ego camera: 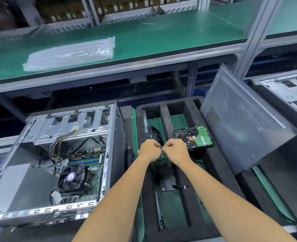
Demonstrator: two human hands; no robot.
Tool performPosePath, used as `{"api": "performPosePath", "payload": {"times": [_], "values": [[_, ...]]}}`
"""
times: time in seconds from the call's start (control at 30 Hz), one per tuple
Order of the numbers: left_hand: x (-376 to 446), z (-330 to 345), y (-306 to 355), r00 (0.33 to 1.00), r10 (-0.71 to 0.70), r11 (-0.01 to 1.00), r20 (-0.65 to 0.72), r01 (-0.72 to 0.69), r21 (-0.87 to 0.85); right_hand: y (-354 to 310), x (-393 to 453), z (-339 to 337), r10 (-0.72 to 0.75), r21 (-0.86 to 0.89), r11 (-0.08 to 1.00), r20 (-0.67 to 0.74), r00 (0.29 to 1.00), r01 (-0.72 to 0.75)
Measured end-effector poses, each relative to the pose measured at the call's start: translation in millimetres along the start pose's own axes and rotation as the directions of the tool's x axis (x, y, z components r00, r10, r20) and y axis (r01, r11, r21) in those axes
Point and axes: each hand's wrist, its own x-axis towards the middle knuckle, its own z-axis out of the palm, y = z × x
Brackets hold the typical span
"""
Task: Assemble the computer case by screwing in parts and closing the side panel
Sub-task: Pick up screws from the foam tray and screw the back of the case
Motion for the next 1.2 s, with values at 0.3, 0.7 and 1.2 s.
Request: {"api": "performPosePath", "payload": {"times": [0.3, 0.7, 1.2], "values": [[-15, -39, 6, 0.938, 0.299, 0.953, -0.173, -0.284, 0.106, -47, -1, 10, 0.360, 0.563, 0.742, 0.126, 0.925, -0.365], [-49, -150, -21, 0.938, 0.235, 0.924, -0.254, -0.296, -0.240, -64, -43, 128, 0.262, -0.360, 0.921, 0.291, 0.920, -0.148], [-67, -171, -64, 0.955, 0.218, 0.808, -0.203, -0.293, -0.511, -97, -69, 82, 0.308, 0.300, 0.894, 0.130, 0.942, -0.334]]}}
